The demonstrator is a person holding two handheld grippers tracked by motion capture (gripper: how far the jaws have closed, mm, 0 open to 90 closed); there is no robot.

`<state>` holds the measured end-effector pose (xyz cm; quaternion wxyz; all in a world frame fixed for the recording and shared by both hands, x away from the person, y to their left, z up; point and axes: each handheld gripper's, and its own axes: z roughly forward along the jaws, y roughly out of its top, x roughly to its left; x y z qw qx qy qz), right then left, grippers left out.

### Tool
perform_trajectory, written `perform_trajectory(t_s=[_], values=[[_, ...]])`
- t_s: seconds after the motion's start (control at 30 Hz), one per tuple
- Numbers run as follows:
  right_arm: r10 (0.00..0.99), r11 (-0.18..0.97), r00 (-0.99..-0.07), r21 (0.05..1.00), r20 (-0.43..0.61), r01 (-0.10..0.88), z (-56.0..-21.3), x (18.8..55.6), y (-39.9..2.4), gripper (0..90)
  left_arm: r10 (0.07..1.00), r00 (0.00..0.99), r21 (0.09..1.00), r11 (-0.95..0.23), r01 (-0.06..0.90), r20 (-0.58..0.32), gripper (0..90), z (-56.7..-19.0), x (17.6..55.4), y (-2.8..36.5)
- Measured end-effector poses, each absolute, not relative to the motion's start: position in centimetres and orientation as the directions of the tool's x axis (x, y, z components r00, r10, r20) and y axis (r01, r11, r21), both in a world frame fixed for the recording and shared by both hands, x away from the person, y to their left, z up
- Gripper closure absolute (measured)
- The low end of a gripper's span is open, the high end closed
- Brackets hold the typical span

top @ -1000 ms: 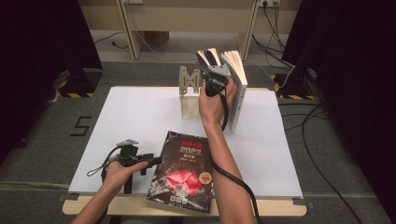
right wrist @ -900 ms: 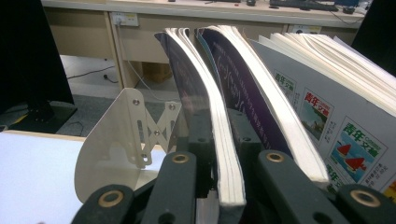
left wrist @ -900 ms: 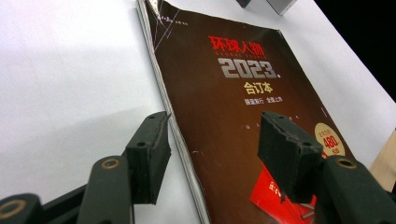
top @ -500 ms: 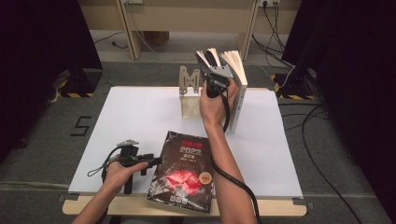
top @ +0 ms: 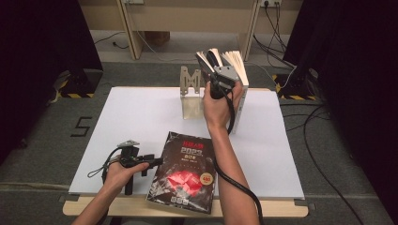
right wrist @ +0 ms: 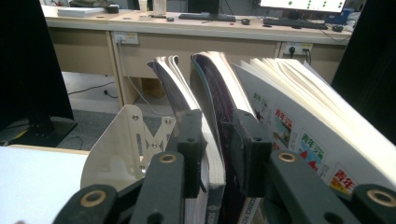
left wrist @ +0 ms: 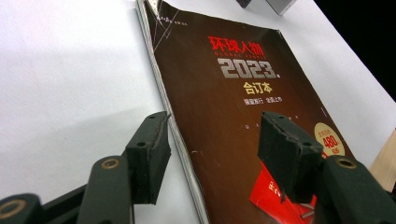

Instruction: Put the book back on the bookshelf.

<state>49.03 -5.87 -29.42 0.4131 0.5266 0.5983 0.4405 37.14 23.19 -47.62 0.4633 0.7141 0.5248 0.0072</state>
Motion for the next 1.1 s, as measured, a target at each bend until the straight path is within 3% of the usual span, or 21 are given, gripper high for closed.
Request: perform_trajectory(t_s=[0.47, 0.57, 0.73, 1.1], values=[[0.991, 0.075, -0.127, 0.967, -0.045, 0.245, -29.40, 48.56, -6.36, 66.0, 0.756, 0.451, 0.667, -0.025, 0.744, -0.475, 42.3, -47.73, 37.14, 23.02], [0.985, 0.100, -0.161, 0.955, -0.056, 0.278, -29.73, 48.85, -6.12, 68.6, 0.752, 0.455, 0.667, -0.027, 0.745, -0.477, 42.3, -47.74, 37.11, 22.91], [0.982, 0.131, -0.168, 0.945, -0.083, 0.299, -29.39, 48.98, -5.95, 82.2, 0.753, 0.454, 0.667, -0.026, 0.745, -0.477, 42.3, -47.74, 37.14, 22.96], [0.992, 0.113, -0.082, 0.943, -0.092, 0.313, -29.31, 48.75, -6.25, 83.2, 0.753, 0.452, 0.664, -0.026, 0.747, -0.478, 42.4, -47.84, 37.17, 22.89]])
